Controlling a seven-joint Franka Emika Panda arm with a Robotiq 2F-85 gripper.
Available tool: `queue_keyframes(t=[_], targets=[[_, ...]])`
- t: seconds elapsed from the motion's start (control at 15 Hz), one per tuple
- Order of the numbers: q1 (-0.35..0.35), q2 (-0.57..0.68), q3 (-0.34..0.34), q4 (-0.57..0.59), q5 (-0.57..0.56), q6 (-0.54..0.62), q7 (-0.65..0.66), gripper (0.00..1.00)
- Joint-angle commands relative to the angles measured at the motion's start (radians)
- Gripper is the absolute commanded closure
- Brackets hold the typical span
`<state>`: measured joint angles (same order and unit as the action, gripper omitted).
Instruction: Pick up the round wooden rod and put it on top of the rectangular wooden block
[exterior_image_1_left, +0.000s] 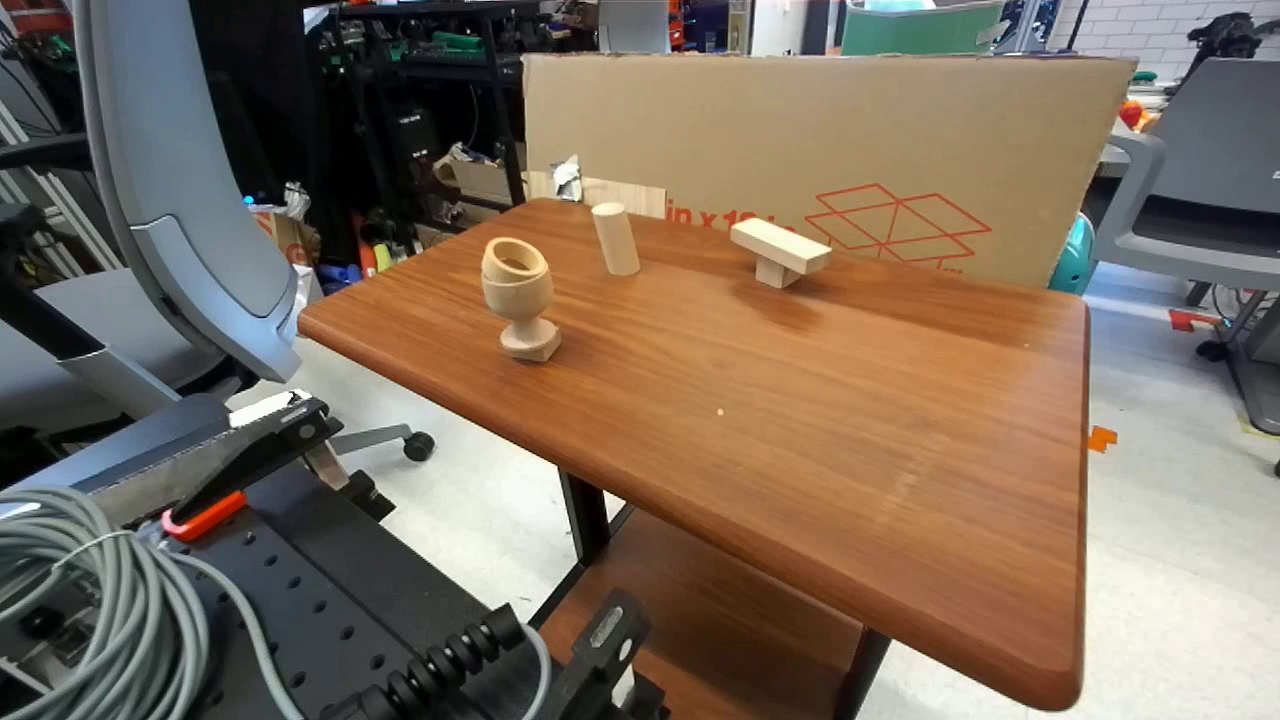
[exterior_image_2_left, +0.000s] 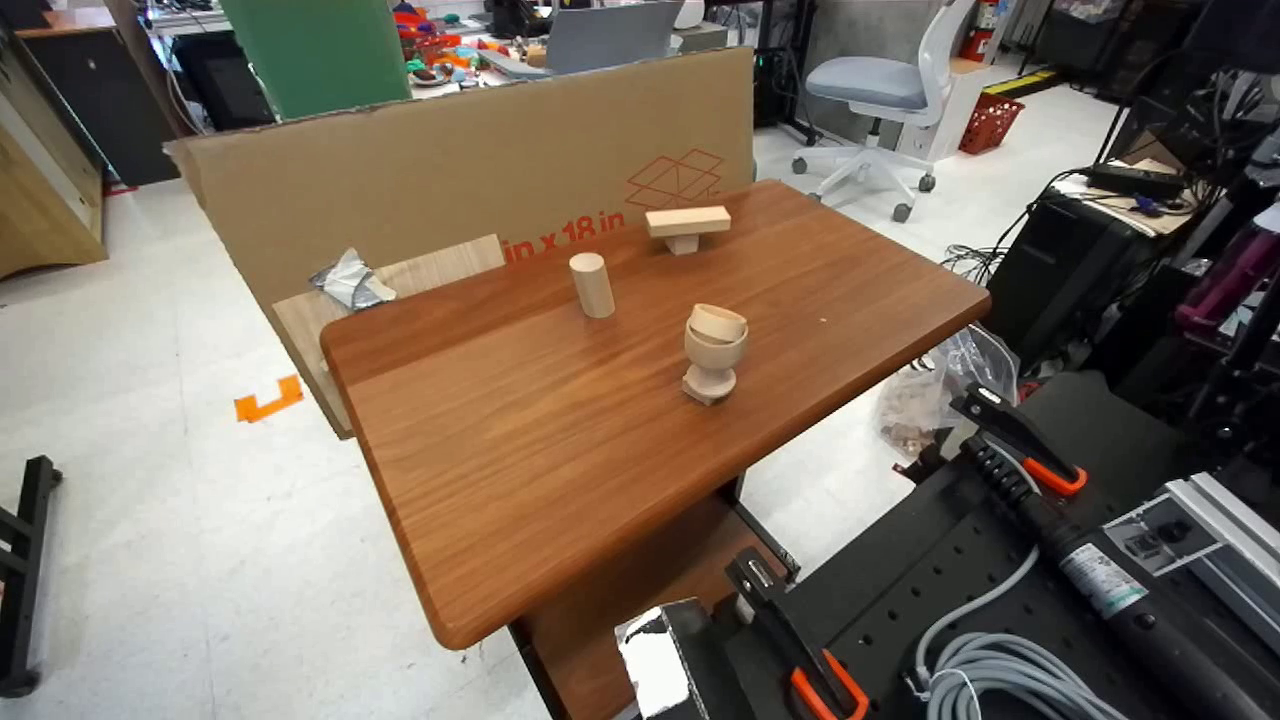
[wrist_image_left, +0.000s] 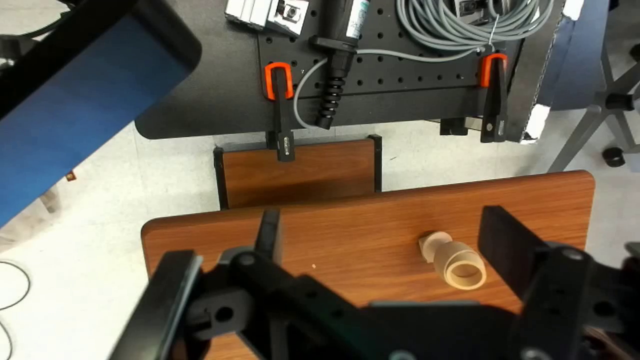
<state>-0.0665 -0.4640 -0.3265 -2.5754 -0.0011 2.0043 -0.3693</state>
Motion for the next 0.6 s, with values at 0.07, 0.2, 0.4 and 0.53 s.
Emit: queue_keyframes(t=[0.07,0.2,0.4,0.53], targets=[[-0.024,0.027,0.031,0.018,0.017,0.008,0.011,0.0],[-0.006,0.086,0.048,0.061,0.043,0.026,0.051,0.0],[0.019,0.164,0.114,0.128,0.068,0.123,0.123,0.0],[0.032,0.233,0.174,0.19,0.061,0.162,0.192,0.0]])
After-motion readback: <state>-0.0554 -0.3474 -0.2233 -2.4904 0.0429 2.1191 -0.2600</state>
